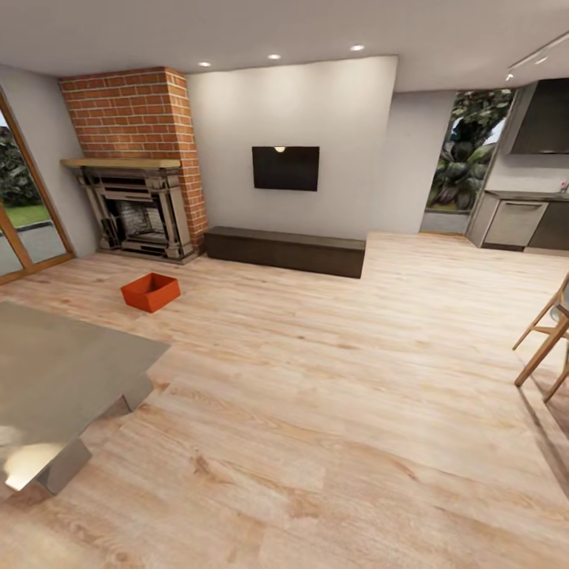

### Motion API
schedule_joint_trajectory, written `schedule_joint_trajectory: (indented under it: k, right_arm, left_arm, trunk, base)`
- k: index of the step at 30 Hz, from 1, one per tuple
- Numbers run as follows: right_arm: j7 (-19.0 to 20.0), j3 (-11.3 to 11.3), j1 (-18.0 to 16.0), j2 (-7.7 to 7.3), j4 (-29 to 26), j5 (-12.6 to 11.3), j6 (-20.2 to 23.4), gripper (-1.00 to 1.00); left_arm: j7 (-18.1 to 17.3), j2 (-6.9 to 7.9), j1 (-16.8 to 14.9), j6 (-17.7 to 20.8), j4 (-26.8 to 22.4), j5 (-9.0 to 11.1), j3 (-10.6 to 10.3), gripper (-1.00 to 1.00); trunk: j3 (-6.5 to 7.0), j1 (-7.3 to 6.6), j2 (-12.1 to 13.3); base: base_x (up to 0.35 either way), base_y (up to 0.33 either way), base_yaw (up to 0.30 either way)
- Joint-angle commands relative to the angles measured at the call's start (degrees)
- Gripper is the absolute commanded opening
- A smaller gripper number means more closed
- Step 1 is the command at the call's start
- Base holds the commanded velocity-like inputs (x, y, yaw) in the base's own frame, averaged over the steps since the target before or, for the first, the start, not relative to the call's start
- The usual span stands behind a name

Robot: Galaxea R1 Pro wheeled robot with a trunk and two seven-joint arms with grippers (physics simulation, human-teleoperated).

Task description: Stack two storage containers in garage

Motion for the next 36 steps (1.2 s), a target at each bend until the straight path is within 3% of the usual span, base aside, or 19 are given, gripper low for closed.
schedule_joint_trajectory:
  k: [1,36]
  right_arm:
    - [0.0,0.4,0.0,0.03,0.1,-0.3,-0.2,1.00]
    - [0.0,0.4,0.0,0.04,0.1,-0.1,-0.2,1.00]
  left_arm:
    - [-0.1,-0.01,0.0,-0.2,0.1,0.5,-0.2,1.00]
    - [-0.1,0.00,0.0,-0.2,0.1,0.5,-0.2,1.00]
  trunk:
    - [-0.07,0.04,0.0]
    - [-0.07,0.04,0.0]
  base:
    - [0.322,0.000,0.000]
    - [0.322,0.000,0.000]
